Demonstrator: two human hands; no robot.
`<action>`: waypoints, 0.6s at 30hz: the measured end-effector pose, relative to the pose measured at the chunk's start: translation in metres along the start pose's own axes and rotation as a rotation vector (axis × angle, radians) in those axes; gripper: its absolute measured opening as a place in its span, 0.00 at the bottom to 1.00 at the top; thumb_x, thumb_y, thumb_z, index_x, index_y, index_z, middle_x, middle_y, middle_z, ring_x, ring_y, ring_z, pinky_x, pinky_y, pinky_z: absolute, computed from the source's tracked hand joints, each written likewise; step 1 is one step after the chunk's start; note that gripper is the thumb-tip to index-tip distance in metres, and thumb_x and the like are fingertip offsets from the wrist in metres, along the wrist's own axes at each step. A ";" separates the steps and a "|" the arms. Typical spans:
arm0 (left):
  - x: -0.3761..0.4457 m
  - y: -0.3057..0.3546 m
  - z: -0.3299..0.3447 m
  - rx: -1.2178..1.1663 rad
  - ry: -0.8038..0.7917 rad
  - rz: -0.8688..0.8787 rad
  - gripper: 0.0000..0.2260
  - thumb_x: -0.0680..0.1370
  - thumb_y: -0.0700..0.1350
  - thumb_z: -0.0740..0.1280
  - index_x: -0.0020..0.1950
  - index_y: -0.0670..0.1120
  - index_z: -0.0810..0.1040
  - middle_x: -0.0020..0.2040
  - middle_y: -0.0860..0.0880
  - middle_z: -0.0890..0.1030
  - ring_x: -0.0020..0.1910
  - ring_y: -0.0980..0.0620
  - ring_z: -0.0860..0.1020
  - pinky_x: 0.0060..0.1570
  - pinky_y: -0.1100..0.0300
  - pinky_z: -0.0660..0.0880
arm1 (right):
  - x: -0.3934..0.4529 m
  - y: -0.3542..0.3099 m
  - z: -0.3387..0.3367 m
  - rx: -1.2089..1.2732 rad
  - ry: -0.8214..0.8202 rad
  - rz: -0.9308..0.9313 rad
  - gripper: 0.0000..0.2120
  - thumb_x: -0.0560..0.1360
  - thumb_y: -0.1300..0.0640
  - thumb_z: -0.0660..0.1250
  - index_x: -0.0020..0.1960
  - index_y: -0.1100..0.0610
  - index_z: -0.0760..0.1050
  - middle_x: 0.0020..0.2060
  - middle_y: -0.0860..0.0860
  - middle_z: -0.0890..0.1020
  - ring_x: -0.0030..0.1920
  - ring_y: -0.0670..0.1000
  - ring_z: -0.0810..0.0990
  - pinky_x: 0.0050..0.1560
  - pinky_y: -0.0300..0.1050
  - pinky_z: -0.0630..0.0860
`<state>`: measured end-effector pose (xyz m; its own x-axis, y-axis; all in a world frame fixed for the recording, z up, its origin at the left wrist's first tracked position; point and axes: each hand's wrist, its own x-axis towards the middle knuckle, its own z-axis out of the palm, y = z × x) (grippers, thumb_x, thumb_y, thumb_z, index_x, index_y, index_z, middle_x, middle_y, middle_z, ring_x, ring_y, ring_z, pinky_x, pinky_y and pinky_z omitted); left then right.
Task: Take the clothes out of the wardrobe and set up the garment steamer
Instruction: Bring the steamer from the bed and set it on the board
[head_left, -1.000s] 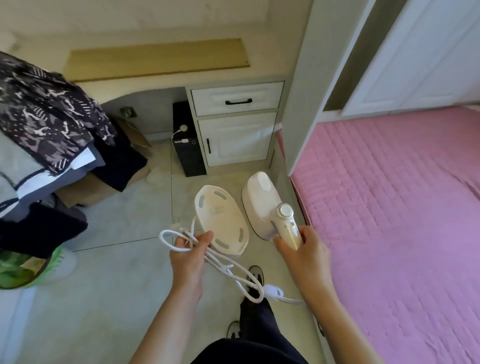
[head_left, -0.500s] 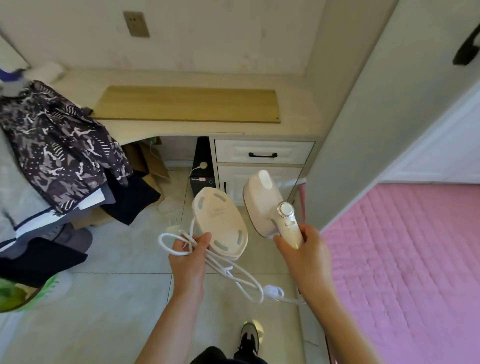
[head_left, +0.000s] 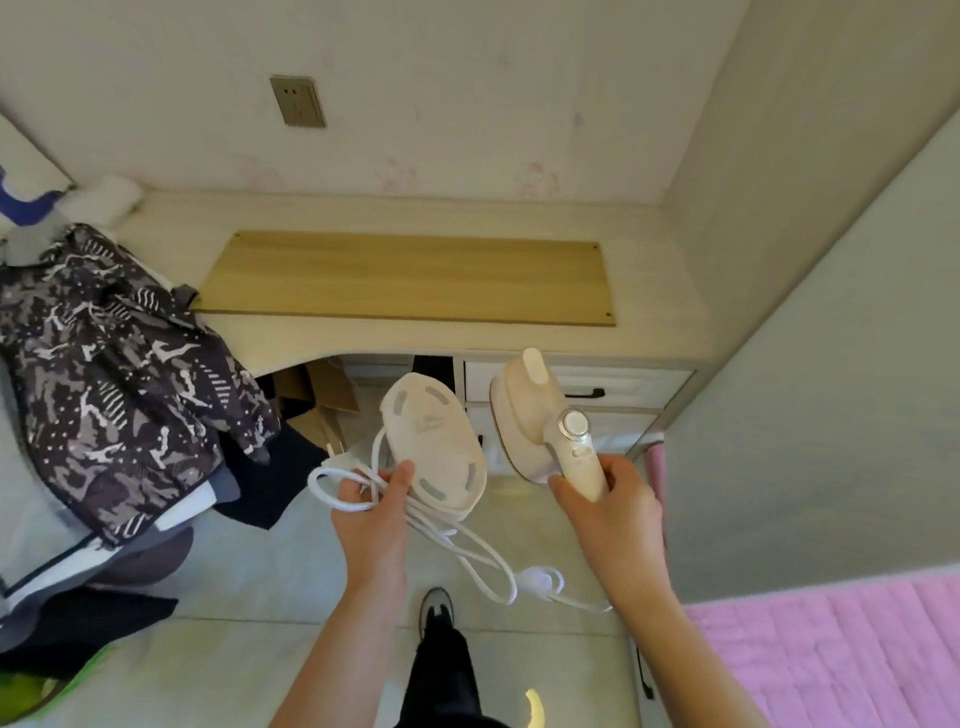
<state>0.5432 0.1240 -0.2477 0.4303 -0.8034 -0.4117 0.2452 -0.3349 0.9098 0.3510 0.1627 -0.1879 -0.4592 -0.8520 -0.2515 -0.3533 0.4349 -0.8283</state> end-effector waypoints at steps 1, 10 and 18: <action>0.016 0.010 0.005 -0.008 -0.005 0.003 0.08 0.73 0.42 0.73 0.46 0.41 0.76 0.40 0.47 0.80 0.40 0.52 0.79 0.41 0.60 0.74 | 0.012 -0.010 0.009 -0.004 0.003 0.003 0.10 0.71 0.53 0.72 0.48 0.52 0.73 0.36 0.47 0.79 0.34 0.38 0.76 0.30 0.36 0.65; 0.151 0.086 0.047 -0.001 -0.056 0.085 0.07 0.74 0.40 0.73 0.41 0.44 0.74 0.35 0.50 0.79 0.32 0.59 0.79 0.34 0.67 0.75 | 0.109 -0.088 0.080 0.071 0.061 0.035 0.12 0.71 0.53 0.73 0.51 0.53 0.73 0.39 0.45 0.77 0.38 0.43 0.75 0.32 0.37 0.66; 0.224 0.102 0.093 0.065 -0.045 0.050 0.08 0.74 0.41 0.73 0.39 0.45 0.74 0.36 0.47 0.79 0.37 0.50 0.78 0.44 0.53 0.77 | 0.175 -0.117 0.104 0.080 0.090 0.042 0.13 0.71 0.53 0.73 0.51 0.53 0.73 0.39 0.45 0.78 0.39 0.42 0.75 0.33 0.36 0.66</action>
<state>0.5838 -0.1359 -0.2422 0.4012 -0.8405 -0.3641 0.1666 -0.3239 0.9313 0.3969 -0.0674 -0.1872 -0.5445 -0.8024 -0.2442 -0.2673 0.4419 -0.8563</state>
